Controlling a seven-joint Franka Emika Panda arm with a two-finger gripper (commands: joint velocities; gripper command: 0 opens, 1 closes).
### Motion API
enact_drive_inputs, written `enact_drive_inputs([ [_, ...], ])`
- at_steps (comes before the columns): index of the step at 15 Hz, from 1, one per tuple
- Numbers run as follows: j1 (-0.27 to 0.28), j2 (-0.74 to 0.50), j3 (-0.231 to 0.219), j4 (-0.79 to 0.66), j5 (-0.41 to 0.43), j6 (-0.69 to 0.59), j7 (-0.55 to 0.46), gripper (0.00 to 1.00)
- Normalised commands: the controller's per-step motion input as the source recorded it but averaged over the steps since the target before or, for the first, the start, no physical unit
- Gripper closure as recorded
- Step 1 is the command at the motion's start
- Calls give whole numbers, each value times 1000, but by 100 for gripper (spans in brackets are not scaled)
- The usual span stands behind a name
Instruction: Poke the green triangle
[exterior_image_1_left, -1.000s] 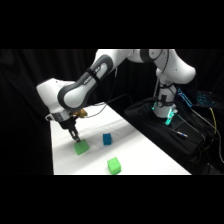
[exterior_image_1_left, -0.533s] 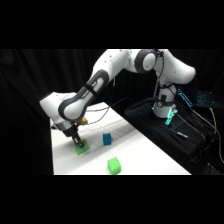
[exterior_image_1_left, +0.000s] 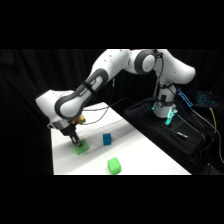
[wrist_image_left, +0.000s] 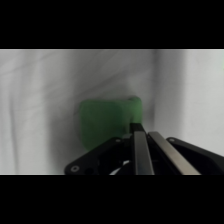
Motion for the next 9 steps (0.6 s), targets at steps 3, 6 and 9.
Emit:
enact_drive_inputs([
  [3, -2, -617, 31, -568, 27, 56, 30, 98],
  [6, 41, -722, -5, -721, 9, 16, 109, 71],
  [9, 73, -752, -30, -764, -18, 3, 107, 45],
])
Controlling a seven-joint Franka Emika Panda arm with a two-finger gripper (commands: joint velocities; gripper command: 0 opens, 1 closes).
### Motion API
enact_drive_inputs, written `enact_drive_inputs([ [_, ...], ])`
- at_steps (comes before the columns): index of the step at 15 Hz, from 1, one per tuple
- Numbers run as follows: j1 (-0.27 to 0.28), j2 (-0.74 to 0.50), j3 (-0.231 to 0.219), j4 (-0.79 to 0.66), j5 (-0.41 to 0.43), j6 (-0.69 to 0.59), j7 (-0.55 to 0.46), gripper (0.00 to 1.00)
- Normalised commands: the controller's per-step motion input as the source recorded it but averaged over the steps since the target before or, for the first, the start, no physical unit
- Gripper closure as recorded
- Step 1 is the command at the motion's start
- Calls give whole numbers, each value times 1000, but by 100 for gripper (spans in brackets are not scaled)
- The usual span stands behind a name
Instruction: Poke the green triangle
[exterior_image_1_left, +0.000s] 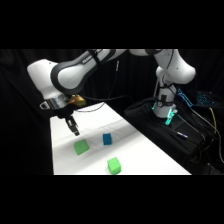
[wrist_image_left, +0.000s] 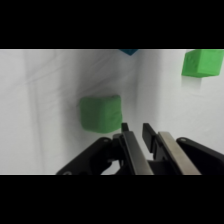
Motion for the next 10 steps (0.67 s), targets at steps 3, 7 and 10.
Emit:
enact_drive_inputs([
  [3, 86, -749, -52, -734, -49, 22, 89, 11],
  [7, 102, -694, -96, -651, -107, 38, 142, 0],
  [10, 107, -551, -113, -510, -142, 46, 179, 0],
])
